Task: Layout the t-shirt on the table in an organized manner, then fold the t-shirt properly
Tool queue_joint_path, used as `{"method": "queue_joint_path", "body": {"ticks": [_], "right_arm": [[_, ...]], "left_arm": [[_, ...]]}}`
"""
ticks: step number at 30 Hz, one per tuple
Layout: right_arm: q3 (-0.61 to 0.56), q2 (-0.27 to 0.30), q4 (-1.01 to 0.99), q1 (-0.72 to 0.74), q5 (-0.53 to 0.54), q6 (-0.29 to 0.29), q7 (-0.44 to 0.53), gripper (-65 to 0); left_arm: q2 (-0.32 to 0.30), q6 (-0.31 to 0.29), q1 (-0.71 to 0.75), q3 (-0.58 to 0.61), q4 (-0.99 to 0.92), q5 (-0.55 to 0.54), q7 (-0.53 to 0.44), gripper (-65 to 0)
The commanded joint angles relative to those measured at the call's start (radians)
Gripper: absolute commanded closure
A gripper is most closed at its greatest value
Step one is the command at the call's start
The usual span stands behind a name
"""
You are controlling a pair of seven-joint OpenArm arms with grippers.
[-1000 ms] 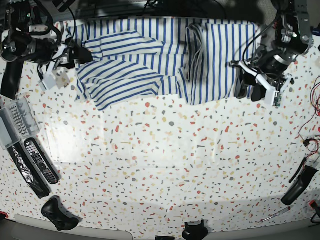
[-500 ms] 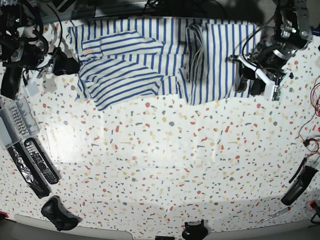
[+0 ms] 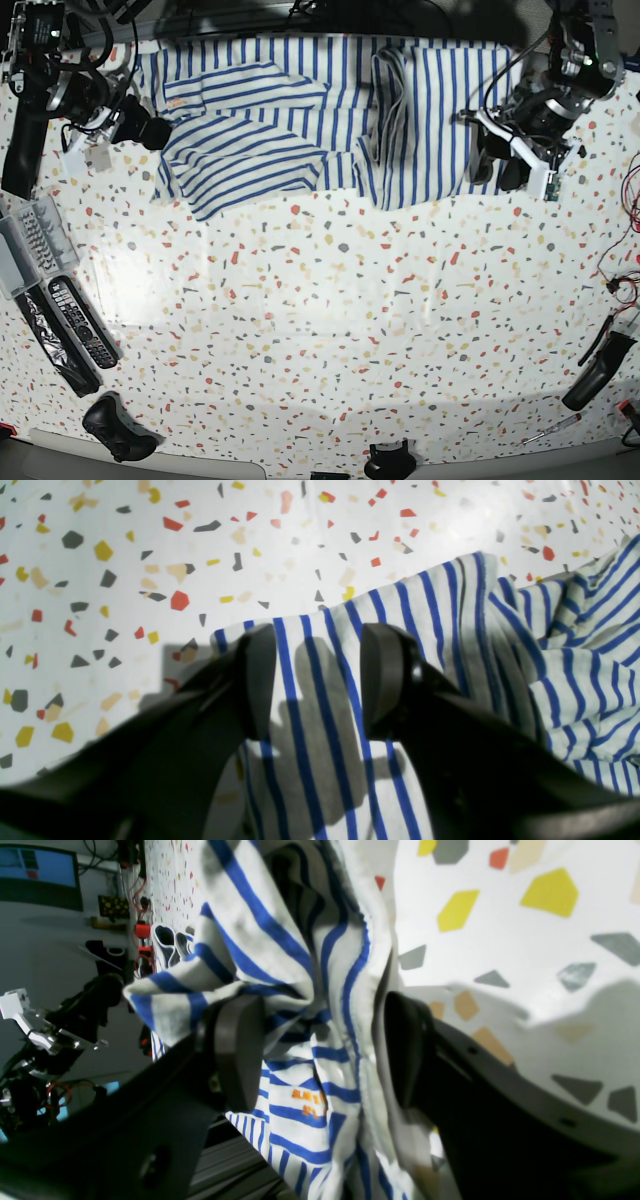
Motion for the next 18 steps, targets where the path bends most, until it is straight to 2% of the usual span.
{"method": "queue_joint_path", "body": {"ticks": [1, 5, 8, 11, 17, 18], "right_arm": [[0.005, 0.013, 0.009, 0.002, 0.007, 0.005, -0.007, -36.8], [0.005, 0.012, 0.009, 0.002, 0.009, 0.005, -0.007, -36.8], [0.005, 0.012, 0.009, 0.014, 0.117, 0.005, -0.110, -36.6], [0.005, 0.008, 0.009, 0.051, 0.117, 0.005, -0.191, -36.6], [0.006, 0.010, 0.009, 0.069, 0.115, 0.005, -0.197, -36.6], [0.009, 0.009, 0.009, 0.069, 0.087, 0.005, -0.197, -36.6]], "left_arm": [[-0.006, -0.004, -0.002, -0.005, 0.016, -0.008, -0.031, -25.2], [-0.006, -0.004, -0.002, -0.005, 0.016, -0.008, -0.031, -25.2], [-0.006, -0.004, -0.002, -0.005, 0.016, -0.006, -0.031, -25.2], [-0.006, -0.004, -0.002, -0.005, 0.016, -0.006, -0.031, -25.2], [-0.006, -0.004, -0.002, -0.005, 0.016, -0.006, -0.030, -25.2], [-0.006, -0.003, -0.002, -0.005, 0.016, -0.006, -0.030, -25.2]]}}
